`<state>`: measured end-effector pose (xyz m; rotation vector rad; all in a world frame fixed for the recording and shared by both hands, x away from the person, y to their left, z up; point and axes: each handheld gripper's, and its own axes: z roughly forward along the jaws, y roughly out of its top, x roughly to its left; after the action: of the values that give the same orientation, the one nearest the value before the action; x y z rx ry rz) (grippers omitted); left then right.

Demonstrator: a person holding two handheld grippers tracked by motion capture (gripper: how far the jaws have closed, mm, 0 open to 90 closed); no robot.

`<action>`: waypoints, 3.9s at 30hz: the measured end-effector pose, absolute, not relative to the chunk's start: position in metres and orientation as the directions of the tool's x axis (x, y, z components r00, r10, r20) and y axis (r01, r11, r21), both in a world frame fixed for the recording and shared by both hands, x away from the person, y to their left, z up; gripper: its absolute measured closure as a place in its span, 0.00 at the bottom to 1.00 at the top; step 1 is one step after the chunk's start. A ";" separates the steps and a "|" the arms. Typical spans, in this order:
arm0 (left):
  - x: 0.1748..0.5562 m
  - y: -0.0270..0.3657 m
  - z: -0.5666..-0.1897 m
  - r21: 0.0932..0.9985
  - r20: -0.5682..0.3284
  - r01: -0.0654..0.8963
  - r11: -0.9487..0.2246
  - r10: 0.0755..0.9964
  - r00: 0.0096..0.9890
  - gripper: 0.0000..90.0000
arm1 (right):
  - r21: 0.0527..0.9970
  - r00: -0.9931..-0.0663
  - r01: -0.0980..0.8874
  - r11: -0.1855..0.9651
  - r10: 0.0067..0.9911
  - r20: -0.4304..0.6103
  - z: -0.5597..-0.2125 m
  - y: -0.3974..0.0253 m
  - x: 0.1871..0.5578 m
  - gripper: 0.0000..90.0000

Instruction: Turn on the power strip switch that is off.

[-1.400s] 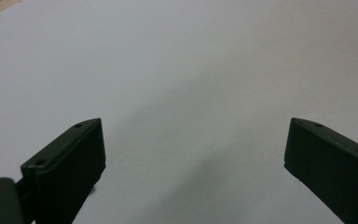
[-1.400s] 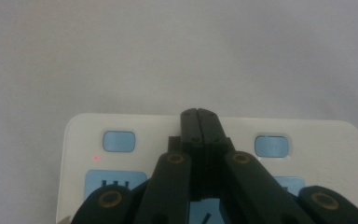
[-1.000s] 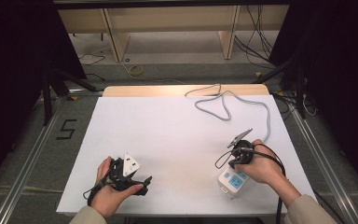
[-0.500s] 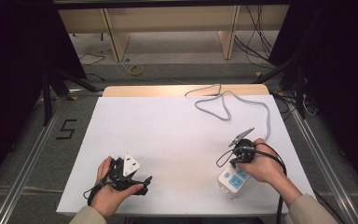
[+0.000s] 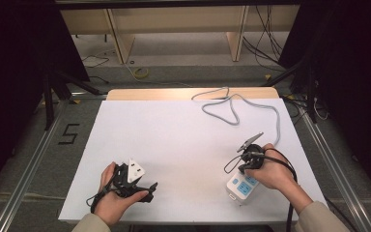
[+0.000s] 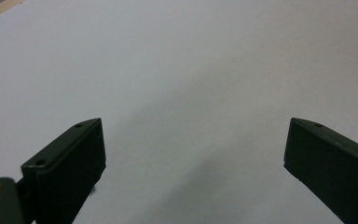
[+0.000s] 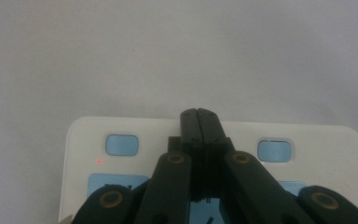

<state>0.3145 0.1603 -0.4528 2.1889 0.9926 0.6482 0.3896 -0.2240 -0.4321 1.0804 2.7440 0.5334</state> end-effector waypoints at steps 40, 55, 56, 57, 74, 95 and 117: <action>0.315 0.160 -0.453 0.717 0.169 0.472 -0.513 0.785 0.596 0.06 | 0.399 -0.727 0.642 0.655 0.686 0.042 -0.433 -0.229 0.390 1.00; 0.315 0.160 -0.453 0.722 0.166 0.473 -0.506 0.789 0.592 0.06 | 0.433 -0.724 0.634 0.641 0.689 0.039 -0.430 -0.232 0.389 0.99; 0.315 0.160 -0.453 0.721 0.166 0.473 -0.506 0.789 0.592 0.06 | 0.440 -0.721 0.635 0.635 0.692 0.041 -0.430 -0.233 0.389 0.98; 0.315 0.160 -0.453 0.722 0.166 0.473 -0.506 0.789 0.591 0.06 | 0.443 -0.717 0.638 0.630 0.696 0.043 -0.429 -0.233 0.389 0.98; 0.315 0.161 -0.453 0.721 0.165 0.473 -0.506 0.789 0.591 0.07 | 0.514 -0.706 0.618 0.595 0.707 0.031 -0.425 -0.241 0.387 0.90; 0.314 0.161 -0.453 0.723 0.161 0.477 -0.500 0.793 0.587 0.07 | 0.625 -0.676 0.597 0.503 0.735 0.054 -0.416 -0.256 0.379 0.80; 0.314 0.162 -0.454 0.716 0.160 0.483 -0.504 0.792 0.589 0.07 | 0.715 -0.661 0.551 0.431 0.748 0.059 -0.411 -0.273 0.367 0.70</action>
<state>0.3142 0.1615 -0.4538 2.1897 1.0067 0.6386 0.3667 -0.2735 -0.4113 1.1268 2.4198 1.0580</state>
